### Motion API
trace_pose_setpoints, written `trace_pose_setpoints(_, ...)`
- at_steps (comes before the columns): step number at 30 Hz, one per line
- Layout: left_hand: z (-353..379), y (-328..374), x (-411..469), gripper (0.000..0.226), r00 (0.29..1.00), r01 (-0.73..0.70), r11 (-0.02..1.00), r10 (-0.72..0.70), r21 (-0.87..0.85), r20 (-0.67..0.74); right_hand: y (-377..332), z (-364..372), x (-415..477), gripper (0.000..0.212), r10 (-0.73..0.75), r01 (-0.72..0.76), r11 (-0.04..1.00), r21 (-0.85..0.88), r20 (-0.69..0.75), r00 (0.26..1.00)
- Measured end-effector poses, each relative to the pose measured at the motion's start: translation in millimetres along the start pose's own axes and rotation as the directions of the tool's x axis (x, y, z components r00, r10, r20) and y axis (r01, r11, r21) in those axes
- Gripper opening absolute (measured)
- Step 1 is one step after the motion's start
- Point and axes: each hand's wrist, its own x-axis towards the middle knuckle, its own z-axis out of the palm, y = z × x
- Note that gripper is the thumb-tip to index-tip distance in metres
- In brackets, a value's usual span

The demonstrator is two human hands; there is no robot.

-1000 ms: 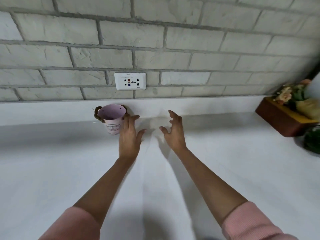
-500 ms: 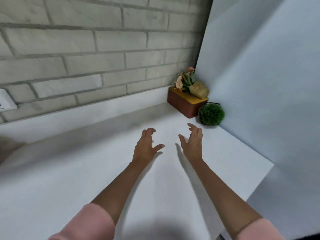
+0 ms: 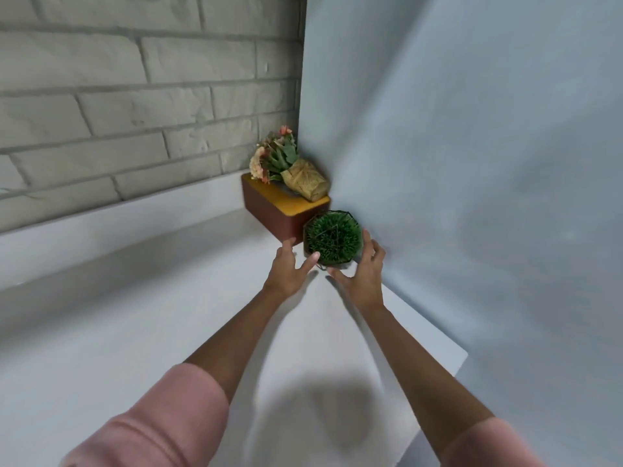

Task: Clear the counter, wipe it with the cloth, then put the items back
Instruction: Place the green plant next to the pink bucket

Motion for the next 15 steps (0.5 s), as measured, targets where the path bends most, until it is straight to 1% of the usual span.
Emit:
trace_pose_setpoints(3, 10, 4, 21, 0.073, 0.998, 0.063, 0.994, -0.064, -0.089, -0.007, 5, 8, 11, 0.114, -0.017, 0.016, 0.999, 0.031, 0.024, 1.000)
trace_pose_setpoints(7, 16, 8, 31, 0.072, 0.994, 0.109, 0.971, -0.108, -0.213, 0.016, 6, 21, 18, 0.119, -0.015, 0.012, 0.996, 0.092, 0.038, 0.999)
trace_pose_setpoints(9, 19, 13, 30, 0.067, 0.995, 0.101, 0.953, -0.098, -0.285, 0.024, 5, 23, 19, 0.115, -0.019, 0.017, 0.992, 0.124, 0.013, 1.000)
trace_pose_setpoints(10, 18, 14, 28, 0.064, 0.995, 0.097, 0.950, -0.099, -0.297, 0.007, 5, 22, 20, 0.111, -0.034, 0.033, 0.990, 0.137, 0.004, 0.999)
trace_pose_setpoints(12, 13, 18, 24, 0.059, 0.993, 0.086, 0.959, -0.103, -0.269, -0.050, 4, 19, 19, 0.104, -0.070, 0.066, 0.981, 0.181, 0.012, 0.998)
trace_pose_setpoints(15, 0, 19, 12, 0.045, 0.984, 0.064, 0.975, -0.097, -0.213, -0.151, -2, 13, 14, 0.090, -0.042, 0.025, 0.951, 0.308, 0.049, 0.998)
